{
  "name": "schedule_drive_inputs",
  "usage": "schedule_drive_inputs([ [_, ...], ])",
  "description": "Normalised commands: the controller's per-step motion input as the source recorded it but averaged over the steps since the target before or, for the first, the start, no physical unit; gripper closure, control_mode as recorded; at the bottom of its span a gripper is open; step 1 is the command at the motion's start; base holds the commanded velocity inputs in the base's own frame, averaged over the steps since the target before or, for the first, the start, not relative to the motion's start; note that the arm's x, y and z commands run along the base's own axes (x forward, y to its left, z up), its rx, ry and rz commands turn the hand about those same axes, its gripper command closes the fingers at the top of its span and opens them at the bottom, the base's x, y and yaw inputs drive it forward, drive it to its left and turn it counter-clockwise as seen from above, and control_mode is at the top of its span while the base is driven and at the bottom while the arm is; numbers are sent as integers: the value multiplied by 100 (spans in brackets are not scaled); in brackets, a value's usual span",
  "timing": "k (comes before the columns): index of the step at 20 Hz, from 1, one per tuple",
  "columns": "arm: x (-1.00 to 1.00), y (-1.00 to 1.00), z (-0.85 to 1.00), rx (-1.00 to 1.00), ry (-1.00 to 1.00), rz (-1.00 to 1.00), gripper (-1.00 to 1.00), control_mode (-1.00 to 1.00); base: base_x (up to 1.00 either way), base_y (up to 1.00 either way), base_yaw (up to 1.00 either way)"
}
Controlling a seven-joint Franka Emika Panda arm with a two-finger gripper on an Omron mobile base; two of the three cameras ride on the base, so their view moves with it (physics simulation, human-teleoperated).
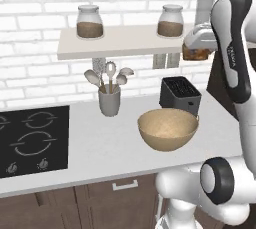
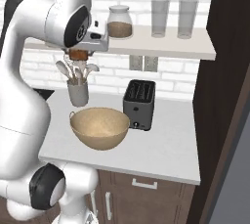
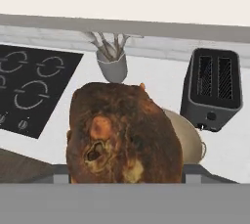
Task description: Open the cabinet, pick up the bread from the cabinet and place it in the basket. Then move the basket to the dining counter.
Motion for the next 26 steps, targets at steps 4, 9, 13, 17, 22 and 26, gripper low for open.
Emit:
schedule_drive_inputs([
  [4,-57,-13,-80,0,10,-2,100,-100,0,0,0],
  [9,2,-1,-68,-4,29,-5,100,-100,0,0,0],
  [13,15,-2,-73,-3,20,-1,100,-100,0,0,0],
  [17,11,-12,-74,0,0,0,100,-100,0,0,0],
  [22,16,0,-72,0,3,0,100,-100,0,0,0],
  [26,20,0,-61,0,4,0,100,-100,0,0,0],
])
